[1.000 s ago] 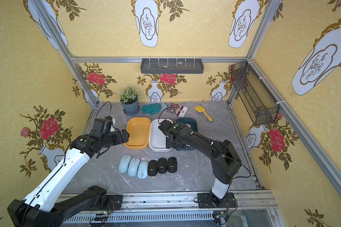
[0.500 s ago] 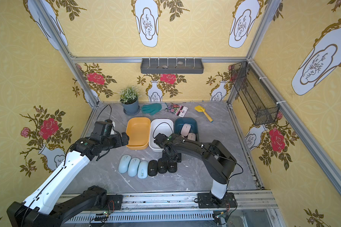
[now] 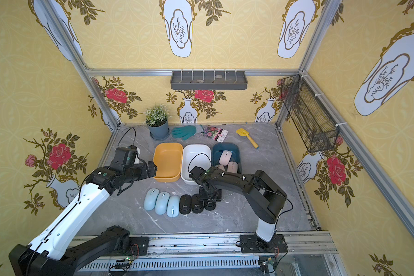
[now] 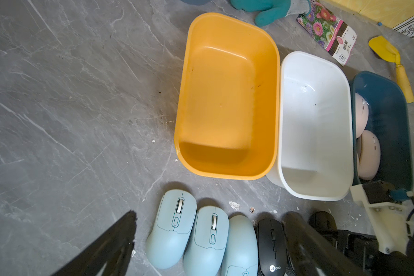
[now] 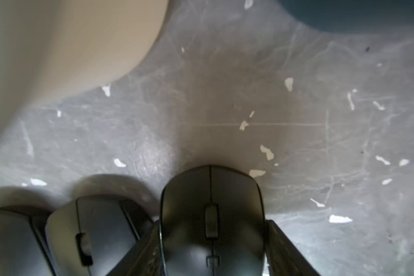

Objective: Place the mice by color into the storage box
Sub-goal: Pick up the mouse from the center of the board.

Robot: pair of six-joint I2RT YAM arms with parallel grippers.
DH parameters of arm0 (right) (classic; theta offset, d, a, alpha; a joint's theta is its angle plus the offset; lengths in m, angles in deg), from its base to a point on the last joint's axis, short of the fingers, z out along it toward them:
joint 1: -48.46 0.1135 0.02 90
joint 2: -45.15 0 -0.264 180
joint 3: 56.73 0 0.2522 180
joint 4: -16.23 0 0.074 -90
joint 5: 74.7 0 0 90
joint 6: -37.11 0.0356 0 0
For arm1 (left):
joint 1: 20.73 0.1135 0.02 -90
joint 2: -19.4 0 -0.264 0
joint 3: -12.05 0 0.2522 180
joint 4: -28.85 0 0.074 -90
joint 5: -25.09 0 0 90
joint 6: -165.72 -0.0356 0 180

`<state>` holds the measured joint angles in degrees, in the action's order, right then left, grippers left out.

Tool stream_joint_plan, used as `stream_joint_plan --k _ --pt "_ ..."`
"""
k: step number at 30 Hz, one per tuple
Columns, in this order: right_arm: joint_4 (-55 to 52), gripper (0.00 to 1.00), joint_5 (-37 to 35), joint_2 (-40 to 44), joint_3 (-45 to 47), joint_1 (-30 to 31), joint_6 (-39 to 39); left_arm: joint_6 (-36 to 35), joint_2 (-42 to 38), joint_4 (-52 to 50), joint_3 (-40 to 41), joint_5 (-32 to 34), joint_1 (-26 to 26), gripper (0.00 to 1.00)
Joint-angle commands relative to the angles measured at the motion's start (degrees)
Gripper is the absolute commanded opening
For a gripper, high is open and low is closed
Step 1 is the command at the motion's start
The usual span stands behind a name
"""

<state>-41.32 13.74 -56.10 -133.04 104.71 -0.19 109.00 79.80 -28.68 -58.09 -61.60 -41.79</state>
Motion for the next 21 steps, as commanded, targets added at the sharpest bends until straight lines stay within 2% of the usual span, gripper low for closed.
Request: stream_joint_plan --k 1,9,18,21 --pt "0.3 0.67 0.6 -0.6 0.5 0.1 0.4 0.2 0.5 0.4 -0.5 -0.1 0.0 0.98" --pt "1.3 0.64 0.7 -1.5 2.5 0.1 0.7 0.4 1.5 0.4 -1.0 -0.6 0.0 0.98" --pt "-1.7 0.51 -0.4 1.5 0.5 0.5 0.1 0.6 1.5 0.8 -0.7 -0.3 0.0 0.98" --pt "-3.7 0.49 -1.2 2.2 -1.9 0.7 -0.5 0.5 1.6 0.9 -0.9 -0.2 0.0 0.98"
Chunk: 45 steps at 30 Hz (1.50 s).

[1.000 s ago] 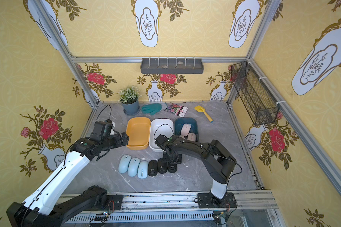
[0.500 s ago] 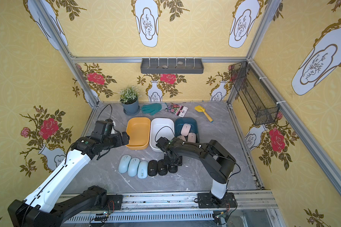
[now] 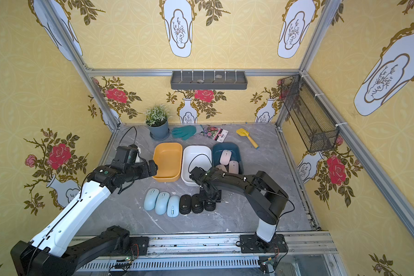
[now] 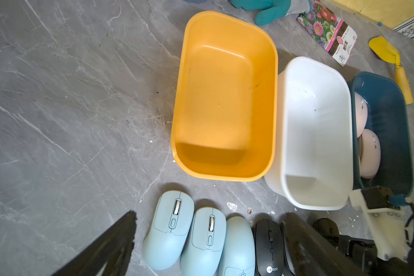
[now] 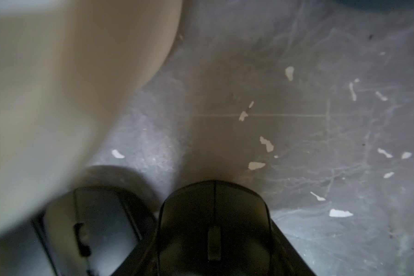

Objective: Place the mice by color into the storage box
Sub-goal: Pick up the mouse from the center of the board, then place the mouse in the storage box.

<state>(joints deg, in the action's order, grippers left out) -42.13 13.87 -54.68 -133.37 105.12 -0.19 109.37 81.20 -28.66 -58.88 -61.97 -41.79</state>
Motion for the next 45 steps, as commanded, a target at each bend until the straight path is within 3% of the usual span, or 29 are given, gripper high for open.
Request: stream_joint_plan --k 1,10,15,25,36,45 --pt "-3.5 0.49 -1.6 1.2 -2.5 0.3 -0.8 0.0 0.2 0.9 -0.1 0.2 0.0 0.98" --pt "-8.6 0.49 -4.0 3.0 -10.5 0.4 -3.4 -0.1 -0.6 0.8 -0.4 0.7 0.0 0.98" --pt "-9.7 0.49 -5.5 1.7 -18.6 -3.4 -9.8 -0.1 -0.3 0.8 -0.3 0.5 0.0 0.98" --pt "-3.6 0.49 -2.7 -9.7 -34.0 -14.4 -23.0 0.4 -0.4 0.5 0.6 0.7 0.0 0.98" --pt "-1.8 0.49 0.5 -21.7 -44.9 -16.6 -26.9 0.2 0.5 0.5 0.4 0.3 -0.1 0.98" --pt "1.0 0.49 3.5 -25.8 -44.2 -16.7 -26.5 0.3 0.9 0.6 0.2 0.0 -0.2 0.98"
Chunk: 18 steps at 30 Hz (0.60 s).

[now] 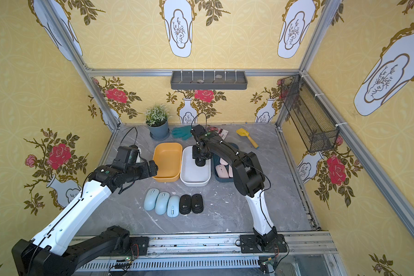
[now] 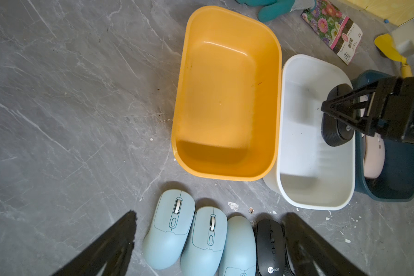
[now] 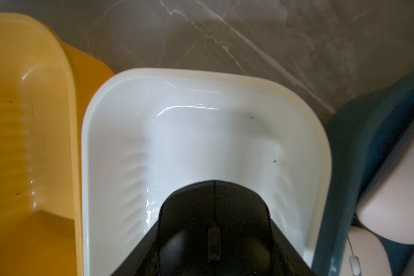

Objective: Place the mice by color into the storage box
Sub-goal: Place the mouse in the storage box.

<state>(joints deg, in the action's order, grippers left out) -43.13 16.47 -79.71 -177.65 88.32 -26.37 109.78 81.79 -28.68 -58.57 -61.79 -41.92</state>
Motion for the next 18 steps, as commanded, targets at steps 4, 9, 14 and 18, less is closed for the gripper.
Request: stream_joint_plan --k 4,9,14,18 --pt "3.2 0.51 1.6 -2.8 0.0 0.0 -0.7 0.0 0.3 0.4 -0.5 0.1 -0.1 0.98" --pt "2.9 0.51 1.2 -5.9 -1.9 0.0 -1.2 0.1 -0.2 0.3 -0.3 0.3 -0.1 0.98" --pt "3.3 0.51 1.1 -7.2 -2.4 0.0 -1.2 0.1 -0.1 0.2 -0.2 0.4 -0.1 0.98" --pt "3.2 0.58 0.1 -7.8 -2.9 0.0 -1.4 0.1 0.0 0.5 0.0 0.2 -0.1 0.98"
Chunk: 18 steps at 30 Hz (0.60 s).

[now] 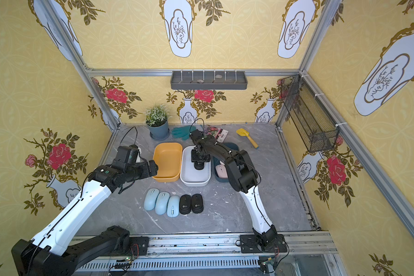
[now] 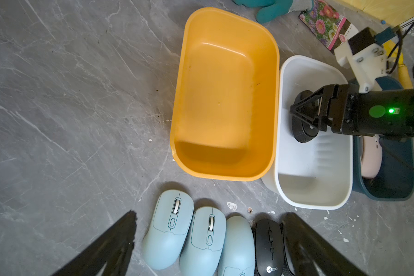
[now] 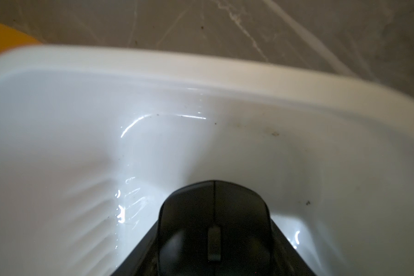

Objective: Place the mice by color into the storage box
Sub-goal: Place the mouse in the storage box.

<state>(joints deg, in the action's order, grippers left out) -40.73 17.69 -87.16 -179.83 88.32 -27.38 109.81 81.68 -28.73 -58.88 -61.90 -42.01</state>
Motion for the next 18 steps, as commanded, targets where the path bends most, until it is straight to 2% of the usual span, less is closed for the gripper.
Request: stream_joint_plan --k 1,3,5,12,18 --pt "0.6 0.63 -1.4 -0.5 -0.9 0.0 -0.6 0.2 0.1 0.7 0.5 0.3 0.0 0.98" --pt "-0.4 0.75 -1.8 -1.1 -2.1 0.1 -1.3 0.3 0.0 0.9 0.9 0.3 0.0 0.98" --pt "-1.6 0.78 -2.1 -1.5 -3.7 0.0 -1.9 0.4 0.0 1.2 1.1 0.2 0.0 0.98" --pt "-3.8 0.74 -4.2 3.0 -6.8 0.8 -3.0 0.5 -0.1 1.4 1.4 0.5 -0.1 0.98" --pt "-6.6 0.72 -10.4 11.0 -6.2 4.4 -3.0 -0.2 -0.2 1.6 0.8 1.2 0.0 0.98"
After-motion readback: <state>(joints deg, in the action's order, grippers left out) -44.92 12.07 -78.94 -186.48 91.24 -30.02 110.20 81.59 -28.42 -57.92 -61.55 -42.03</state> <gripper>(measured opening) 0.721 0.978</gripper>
